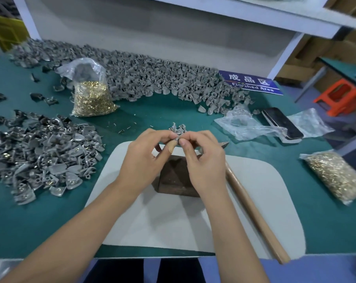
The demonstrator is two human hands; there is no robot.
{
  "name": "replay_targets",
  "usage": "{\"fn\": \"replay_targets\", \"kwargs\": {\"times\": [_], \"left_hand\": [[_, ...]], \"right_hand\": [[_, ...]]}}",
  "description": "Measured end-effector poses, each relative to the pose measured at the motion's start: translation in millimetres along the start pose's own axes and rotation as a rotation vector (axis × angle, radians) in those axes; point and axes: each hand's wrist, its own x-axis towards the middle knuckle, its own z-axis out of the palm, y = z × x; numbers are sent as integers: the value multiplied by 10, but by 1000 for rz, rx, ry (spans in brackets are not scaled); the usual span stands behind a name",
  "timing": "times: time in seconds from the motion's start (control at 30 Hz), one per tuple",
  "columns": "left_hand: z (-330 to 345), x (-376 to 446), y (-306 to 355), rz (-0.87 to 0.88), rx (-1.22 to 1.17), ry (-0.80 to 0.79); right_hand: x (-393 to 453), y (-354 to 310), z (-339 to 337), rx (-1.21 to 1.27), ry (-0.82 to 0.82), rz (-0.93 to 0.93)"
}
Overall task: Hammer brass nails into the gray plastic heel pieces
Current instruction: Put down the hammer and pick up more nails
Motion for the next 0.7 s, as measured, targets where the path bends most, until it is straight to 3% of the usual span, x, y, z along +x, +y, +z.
{"fn": "replay_targets", "kwargs": {"times": [0.23, 0.47, 0.7], "left_hand": [[-6, 8, -58, -34, -17, -14], [34, 4, 41, -42, -26, -7], [-59, 39, -7, 59, 67, -111]], "right_hand": [[3, 31, 14, -55, -43, -38], [7, 11, -7, 46, -22, 77], [11, 38, 13, -122, -60, -32]]}}
